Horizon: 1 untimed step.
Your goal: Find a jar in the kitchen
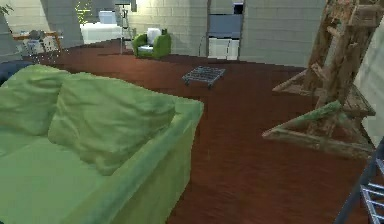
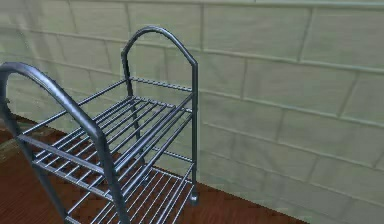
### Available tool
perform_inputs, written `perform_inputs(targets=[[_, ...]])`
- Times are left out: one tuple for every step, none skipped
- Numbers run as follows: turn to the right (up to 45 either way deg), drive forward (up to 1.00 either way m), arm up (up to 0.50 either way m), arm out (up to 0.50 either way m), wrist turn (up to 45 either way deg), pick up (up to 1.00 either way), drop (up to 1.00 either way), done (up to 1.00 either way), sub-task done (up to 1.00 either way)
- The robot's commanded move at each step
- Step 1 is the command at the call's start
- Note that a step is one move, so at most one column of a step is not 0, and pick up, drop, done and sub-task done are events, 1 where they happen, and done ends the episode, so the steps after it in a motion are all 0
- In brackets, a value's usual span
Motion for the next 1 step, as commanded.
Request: perform_inputs(targets=[[0.0,0.30,0.00,0.00,0.0,0.00,0.00,0.00,0.00]])
